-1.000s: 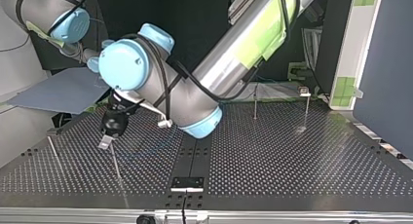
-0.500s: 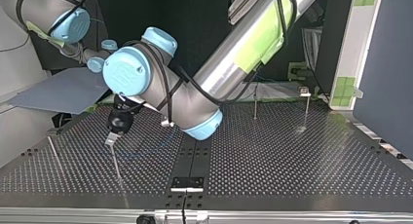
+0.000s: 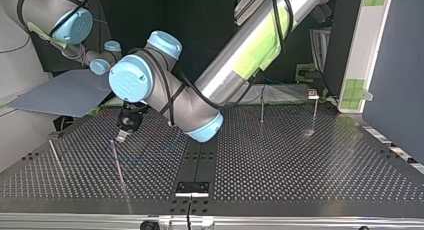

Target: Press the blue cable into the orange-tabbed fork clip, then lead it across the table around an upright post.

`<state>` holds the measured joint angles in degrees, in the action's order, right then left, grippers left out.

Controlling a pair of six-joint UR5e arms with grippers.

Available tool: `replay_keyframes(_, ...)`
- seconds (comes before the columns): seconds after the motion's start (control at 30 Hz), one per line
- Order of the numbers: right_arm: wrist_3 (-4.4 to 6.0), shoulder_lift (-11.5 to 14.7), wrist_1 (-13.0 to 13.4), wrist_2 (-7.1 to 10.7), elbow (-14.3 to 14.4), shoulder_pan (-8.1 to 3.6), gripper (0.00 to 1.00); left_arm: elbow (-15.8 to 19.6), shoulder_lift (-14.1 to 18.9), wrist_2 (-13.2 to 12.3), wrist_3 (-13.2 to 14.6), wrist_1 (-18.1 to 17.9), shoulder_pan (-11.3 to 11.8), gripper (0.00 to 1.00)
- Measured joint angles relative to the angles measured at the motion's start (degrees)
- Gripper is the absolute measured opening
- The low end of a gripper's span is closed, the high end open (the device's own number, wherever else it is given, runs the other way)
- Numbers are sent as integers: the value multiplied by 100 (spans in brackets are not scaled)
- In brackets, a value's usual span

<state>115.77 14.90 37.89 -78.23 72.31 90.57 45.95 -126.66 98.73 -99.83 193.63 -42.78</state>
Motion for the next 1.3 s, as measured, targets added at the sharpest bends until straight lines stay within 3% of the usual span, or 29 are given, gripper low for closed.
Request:
replay_keyframes(0.27, 0, 0, -4, 4, -1, -8, 0, 0, -2, 1, -20, -3, 1, 98)
replay_keyframes(0.73, 0, -1, -66, 17, -1, -11, 0, 0, -1, 60, -303, -7, 2, 98)
replay_keyframes(1.3, 0, 0, -71, 18, 0, -17, 0, 0, 2, 850, -350, 26, 3, 98)
